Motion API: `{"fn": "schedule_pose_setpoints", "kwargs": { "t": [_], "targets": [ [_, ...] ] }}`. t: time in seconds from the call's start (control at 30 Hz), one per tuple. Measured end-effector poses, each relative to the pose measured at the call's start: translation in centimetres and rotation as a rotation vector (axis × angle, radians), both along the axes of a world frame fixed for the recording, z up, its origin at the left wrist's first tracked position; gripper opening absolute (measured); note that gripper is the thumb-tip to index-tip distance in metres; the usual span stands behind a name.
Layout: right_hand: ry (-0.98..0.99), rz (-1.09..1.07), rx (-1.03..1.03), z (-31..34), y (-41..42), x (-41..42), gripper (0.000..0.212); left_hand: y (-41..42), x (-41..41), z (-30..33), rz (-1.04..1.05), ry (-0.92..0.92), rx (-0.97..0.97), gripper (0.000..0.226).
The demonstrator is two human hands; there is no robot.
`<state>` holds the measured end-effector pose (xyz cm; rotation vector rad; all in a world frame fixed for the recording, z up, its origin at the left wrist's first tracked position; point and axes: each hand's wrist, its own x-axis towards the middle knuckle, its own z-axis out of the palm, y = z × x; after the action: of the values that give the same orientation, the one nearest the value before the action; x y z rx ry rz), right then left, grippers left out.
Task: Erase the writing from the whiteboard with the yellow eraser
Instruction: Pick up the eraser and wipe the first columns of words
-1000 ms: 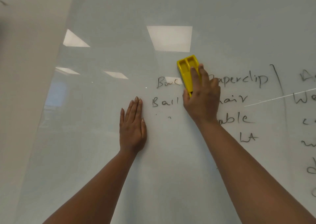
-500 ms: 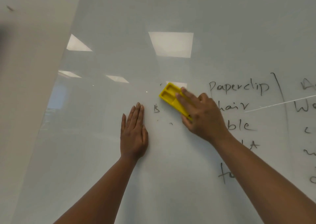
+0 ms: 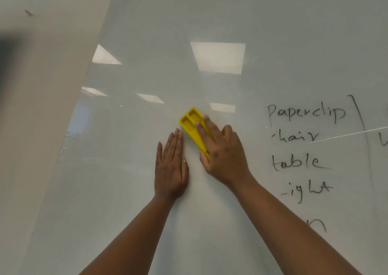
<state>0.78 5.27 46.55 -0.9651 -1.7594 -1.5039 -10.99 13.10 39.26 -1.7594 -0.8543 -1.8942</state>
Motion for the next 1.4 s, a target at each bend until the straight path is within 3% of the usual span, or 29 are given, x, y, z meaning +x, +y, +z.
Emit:
{"fn": "schedule_pose_setpoints", "kwargs": {
  "t": [0.17, 0.47, 0.67, 0.8, 1.0, 1.27, 1.4],
  "targets": [
    [-0.104, 0.024, -0.011, -0.6, -1.0, 3.3, 0.068, 0.1, -0.1, -0.1, -0.049, -0.021, 0.020, 0.058],
    [0.241, 0.054, 0.064, 1.2, -0.6, 1.3, 0.065, 0.4, -0.1, -0.3, -0.108, -0.064, 0.032, 0.059],
    [0.088, 0.062, 0.030, -4.0, -0.2, 0.8, 0.068, 0.4, -0.1, -0.3, -0.138, -0.152, 0.077, 0.060],
    [0.002, 0.048, 0.004, -6.8, -0.4, 2.1, 0.059, 0.3, -0.1, -0.3, -0.147, -0.183, 0.086, 0.060],
    [-0.205, 0.013, -0.052, -4.9, -1.7, 4.9, 0.068, 0.3, 0.0, -0.4, -0.067, -0.092, 0.078, 0.059],
    [0.352, -0.023, 0.167, 1.4, -2.2, 6.0, 0.061, 0.2, 0.1, -0.4, -0.077, -0.094, 0.038, 0.057],
    [0.364, 0.014, 0.158, -0.5, -1.2, 3.5, 0.067, 0.2, 0.1, -0.4, -0.057, -0.087, 0.029, 0.056]
  ]
}}
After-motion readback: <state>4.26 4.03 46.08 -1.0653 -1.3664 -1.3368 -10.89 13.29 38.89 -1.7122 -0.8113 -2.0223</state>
